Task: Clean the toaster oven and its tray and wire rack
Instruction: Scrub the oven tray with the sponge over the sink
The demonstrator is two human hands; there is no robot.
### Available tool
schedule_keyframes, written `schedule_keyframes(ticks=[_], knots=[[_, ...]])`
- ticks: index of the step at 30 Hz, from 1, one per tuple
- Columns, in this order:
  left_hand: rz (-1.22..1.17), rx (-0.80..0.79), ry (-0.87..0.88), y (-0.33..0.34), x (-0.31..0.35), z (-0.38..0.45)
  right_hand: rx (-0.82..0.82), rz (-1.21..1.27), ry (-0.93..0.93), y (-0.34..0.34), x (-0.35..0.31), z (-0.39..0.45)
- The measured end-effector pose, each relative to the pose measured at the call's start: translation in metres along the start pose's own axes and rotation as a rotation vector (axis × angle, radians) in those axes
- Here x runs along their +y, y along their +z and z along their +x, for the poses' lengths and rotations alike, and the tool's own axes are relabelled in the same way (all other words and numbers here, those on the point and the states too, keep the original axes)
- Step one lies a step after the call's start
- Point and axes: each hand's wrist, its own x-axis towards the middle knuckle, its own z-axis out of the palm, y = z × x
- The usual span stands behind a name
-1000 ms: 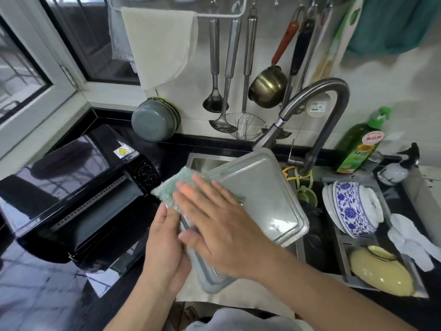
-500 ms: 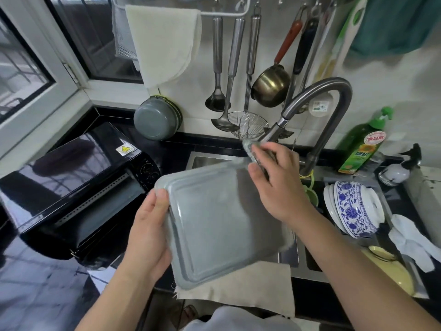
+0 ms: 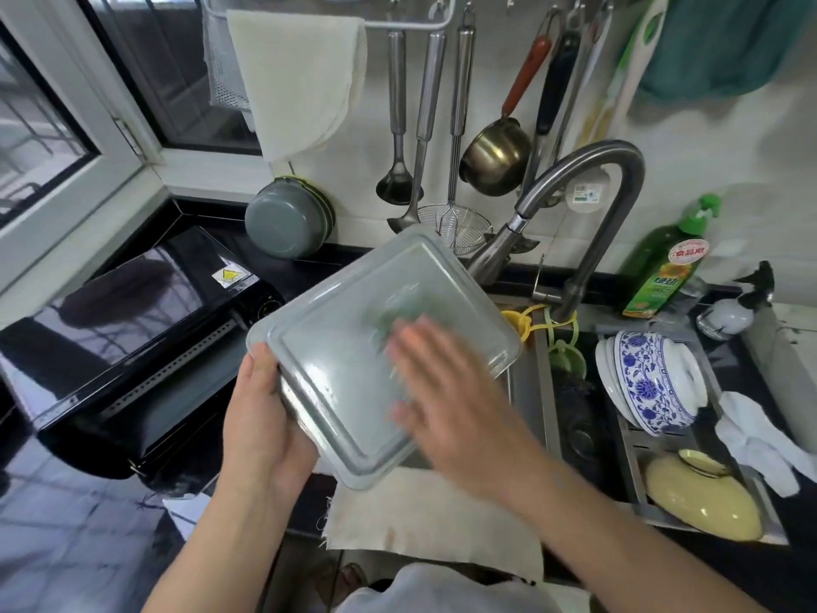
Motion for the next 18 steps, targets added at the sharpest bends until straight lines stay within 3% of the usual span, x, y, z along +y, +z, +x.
schedule_keyframes(ticks=[2, 3, 7, 9, 11, 15, 18], knots=[[-0.007, 0.016, 0.004, 0.000, 0.000, 0.000, -0.030, 0.004, 0.244, -0.008, 0.026, 0.012], [-0.019, 0.022, 0.002, 0.001, 0.000, -0.001, -0.044, 0.001, 0.248, -0.007, 0.027, 0.010], [-0.080, 0.108, -0.042, 0.004, -0.007, -0.005, -0.042, 0.077, -0.210, 0.016, -0.030, -0.023], [-0.135, 0.121, -0.076, 0.006, -0.010, -0.009, -0.055, 0.066, -0.305, 0.022, -0.036, -0.024], [-0.132, 0.136, -0.074, 0.006, -0.009, -0.010, -0.043, 0.038, -0.187, 0.016, -0.011, -0.007], [-0.123, 0.168, -0.072, 0.001, -0.009, -0.015, -0.070, 0.137, 0.303, 0.000, 0.051, 0.013], [-0.162, 0.214, -0.102, 0.007, -0.017, -0.019, -0.033, 0.126, 0.170, 0.009, 0.019, -0.001]])
